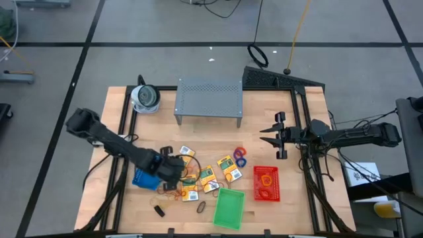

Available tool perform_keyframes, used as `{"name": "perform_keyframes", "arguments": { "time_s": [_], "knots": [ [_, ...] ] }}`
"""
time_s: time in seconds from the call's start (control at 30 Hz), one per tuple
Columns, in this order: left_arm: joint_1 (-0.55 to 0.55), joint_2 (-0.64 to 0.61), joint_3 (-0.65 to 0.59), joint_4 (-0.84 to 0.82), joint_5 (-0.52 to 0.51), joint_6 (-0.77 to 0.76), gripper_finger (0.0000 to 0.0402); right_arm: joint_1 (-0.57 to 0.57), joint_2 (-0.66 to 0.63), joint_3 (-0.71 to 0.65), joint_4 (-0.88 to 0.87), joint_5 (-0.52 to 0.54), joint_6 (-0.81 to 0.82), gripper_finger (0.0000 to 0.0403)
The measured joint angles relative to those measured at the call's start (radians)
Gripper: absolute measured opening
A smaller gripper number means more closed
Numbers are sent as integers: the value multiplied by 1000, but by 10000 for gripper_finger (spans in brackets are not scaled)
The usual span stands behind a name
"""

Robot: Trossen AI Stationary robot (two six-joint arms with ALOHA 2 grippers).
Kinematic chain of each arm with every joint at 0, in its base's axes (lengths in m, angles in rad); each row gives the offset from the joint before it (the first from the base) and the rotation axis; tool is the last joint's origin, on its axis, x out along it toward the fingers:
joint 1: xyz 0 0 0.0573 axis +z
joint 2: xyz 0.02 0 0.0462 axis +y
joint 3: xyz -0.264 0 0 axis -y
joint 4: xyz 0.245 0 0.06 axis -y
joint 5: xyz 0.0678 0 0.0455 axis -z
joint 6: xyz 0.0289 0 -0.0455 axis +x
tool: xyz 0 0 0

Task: Pick & Place Office Desk Supplies
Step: Put the yellow crayon box into the green bin

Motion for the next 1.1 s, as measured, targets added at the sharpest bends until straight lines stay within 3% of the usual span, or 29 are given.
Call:
{"name": "perform_keyframes", "arguments": {
  "time_s": [0.23,0.6,1.1],
  "knots": [
    [0,93,7,-19,-3,13,172,0,0,0,-2,0,0,100],
    [0,191,7,-33,-89,-1,172,0,0,0,-6,0,0,100],
    [1,215,9,-80,-132,-43,172,0,0,0,-6,0,0,100]
  ]
}}
